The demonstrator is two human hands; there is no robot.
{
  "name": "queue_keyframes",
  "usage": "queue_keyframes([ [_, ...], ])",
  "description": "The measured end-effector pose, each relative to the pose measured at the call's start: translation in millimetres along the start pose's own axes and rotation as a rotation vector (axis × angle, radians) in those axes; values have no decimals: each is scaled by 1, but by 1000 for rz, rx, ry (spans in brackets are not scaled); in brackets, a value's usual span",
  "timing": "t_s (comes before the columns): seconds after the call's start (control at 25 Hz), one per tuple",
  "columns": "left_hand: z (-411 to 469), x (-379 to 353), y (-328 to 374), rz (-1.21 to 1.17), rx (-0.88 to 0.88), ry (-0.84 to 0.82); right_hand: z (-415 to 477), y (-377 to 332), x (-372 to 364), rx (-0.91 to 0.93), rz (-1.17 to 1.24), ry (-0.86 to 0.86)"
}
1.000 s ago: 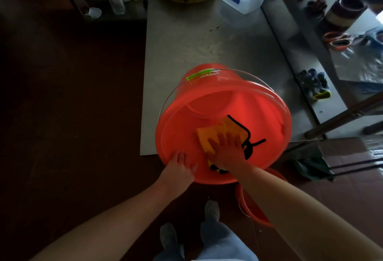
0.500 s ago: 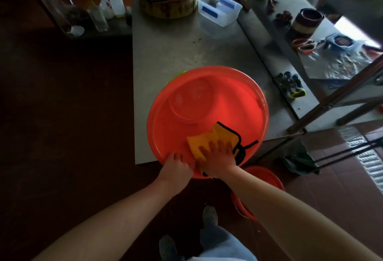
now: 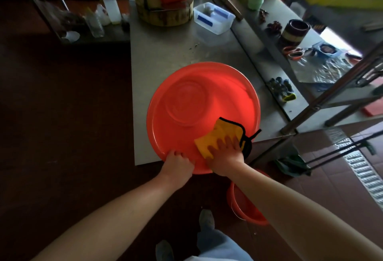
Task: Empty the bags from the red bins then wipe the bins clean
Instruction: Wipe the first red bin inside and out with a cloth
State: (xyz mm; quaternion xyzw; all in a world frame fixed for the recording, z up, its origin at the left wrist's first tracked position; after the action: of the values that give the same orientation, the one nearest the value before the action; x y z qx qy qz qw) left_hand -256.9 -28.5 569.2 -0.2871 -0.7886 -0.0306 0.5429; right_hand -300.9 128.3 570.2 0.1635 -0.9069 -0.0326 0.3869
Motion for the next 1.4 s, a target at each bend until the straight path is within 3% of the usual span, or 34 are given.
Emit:
queue_keyframes([
  [0.16, -1, 3, -4, -42, -7, 17, -19, -25, -8, 65, 127, -21],
  [0.4, 0, 5, -9, -60, -22, 34, -15, -17, 6, 123, 12, 59],
  [0.8, 6, -6, 1, -16, -59, -8, 122, -21, 15, 168, 90, 18],
  [0.92, 5, -7, -1, 0, -43, 8, 156, -19, 24, 184, -69, 68],
  [1.04, 7, -4, -3, 37, -32, 11, 177, -19, 29, 211, -72, -12],
  [1.2, 7, -3, -1, 114, -59, -37, 162, -17, 25, 199, -17, -87],
  [1.4, 3, 4, -8, 135, -92, -57, 81, -11, 9, 191, -35, -73],
])
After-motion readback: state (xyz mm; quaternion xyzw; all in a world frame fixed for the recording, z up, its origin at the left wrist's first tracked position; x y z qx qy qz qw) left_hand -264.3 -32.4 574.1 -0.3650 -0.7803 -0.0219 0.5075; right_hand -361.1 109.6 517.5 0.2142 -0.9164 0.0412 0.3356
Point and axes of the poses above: each hand's wrist, its own z-axis towards the middle knuckle, its own x-axis out of the back of the hand, y = z × x, the point moved 4 cm from there along z, towards the middle knuckle, and after that the axes turned 12 degrees about -y, right-handed, at the moved point
